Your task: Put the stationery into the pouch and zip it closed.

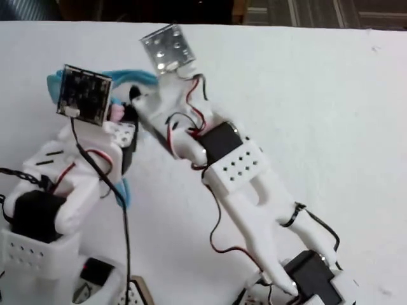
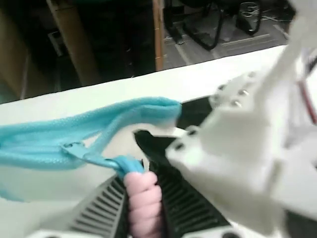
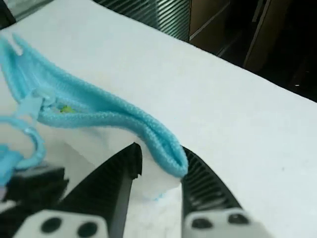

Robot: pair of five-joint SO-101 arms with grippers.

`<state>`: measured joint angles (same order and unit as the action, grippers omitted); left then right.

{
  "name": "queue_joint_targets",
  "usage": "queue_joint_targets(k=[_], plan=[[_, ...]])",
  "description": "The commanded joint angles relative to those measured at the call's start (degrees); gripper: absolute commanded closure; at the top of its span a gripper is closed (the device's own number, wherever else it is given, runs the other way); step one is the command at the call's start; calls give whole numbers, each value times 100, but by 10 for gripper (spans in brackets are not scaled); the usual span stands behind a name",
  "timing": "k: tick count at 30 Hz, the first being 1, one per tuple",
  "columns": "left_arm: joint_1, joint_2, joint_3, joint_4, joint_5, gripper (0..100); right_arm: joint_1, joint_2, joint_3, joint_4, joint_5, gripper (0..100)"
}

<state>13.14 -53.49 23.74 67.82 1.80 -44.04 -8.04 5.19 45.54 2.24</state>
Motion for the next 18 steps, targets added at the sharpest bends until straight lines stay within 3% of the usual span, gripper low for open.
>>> queue_joint_targets(k=[1, 5, 11, 18], plan=[[-532, -215, -378, -466, -35, 976, -497, -207, -70, 585, 651, 981], [-971, -215, 62, -976, -35, 976, -585, -804, -62, 1393, 1371, 981], [-998, -207, 791, -1415, -26, 976, -629, -1692, -62, 2457, 1512, 977], [-1033, -251, 826, -1424, 9, 976, -936, -2519, -62, 3116, 1486, 796]])
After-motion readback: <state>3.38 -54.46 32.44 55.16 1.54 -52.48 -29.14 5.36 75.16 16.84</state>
